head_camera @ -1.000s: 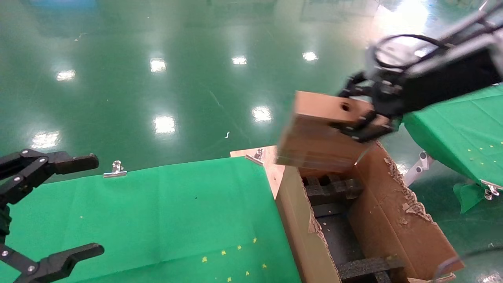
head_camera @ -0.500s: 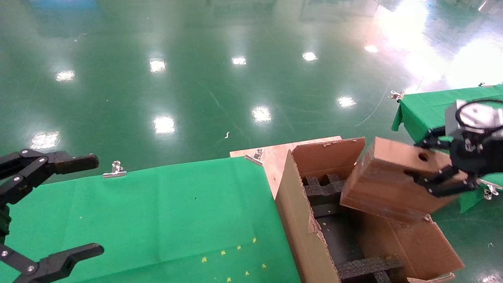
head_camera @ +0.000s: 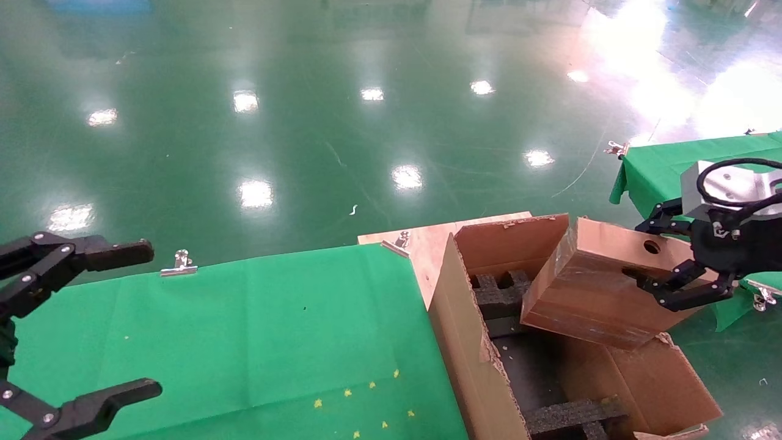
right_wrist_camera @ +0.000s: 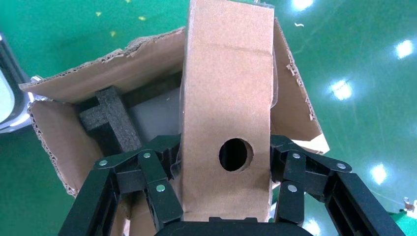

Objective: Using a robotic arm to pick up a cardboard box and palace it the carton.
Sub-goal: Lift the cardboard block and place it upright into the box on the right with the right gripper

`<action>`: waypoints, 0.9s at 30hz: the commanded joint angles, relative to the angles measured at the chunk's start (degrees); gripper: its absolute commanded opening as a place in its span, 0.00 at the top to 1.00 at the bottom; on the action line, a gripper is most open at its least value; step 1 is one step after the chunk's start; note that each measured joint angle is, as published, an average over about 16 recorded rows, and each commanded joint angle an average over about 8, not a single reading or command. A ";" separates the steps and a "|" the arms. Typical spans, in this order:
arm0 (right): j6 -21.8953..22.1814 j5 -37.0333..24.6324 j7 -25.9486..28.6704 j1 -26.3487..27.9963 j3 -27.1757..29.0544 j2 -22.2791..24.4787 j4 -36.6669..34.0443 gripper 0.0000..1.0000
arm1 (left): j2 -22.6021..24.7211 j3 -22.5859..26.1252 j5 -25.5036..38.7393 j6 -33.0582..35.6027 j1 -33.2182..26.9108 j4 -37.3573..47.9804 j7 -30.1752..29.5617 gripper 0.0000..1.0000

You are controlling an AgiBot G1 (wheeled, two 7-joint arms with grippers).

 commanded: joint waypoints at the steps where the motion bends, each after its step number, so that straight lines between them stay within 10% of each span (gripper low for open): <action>1: -0.15 0.13 -0.44 -0.12 -0.03 -0.14 -0.19 1.00 | 0.00 0.00 0.00 0.00 0.00 0.00 0.00 0.00; 15: 20.33 -7.82 38.72 -7.24 -4.71 4.30 15.05 1.00 | -0.01 0.06 -0.03 0.00 -0.03 0.04 0.03 0.00; 27: 25.57 -20.46 65.68 -10.16 -8.29 4.06 22.39 1.00 | -0.03 0.10 -0.06 -0.02 -0.04 0.04 0.06 0.00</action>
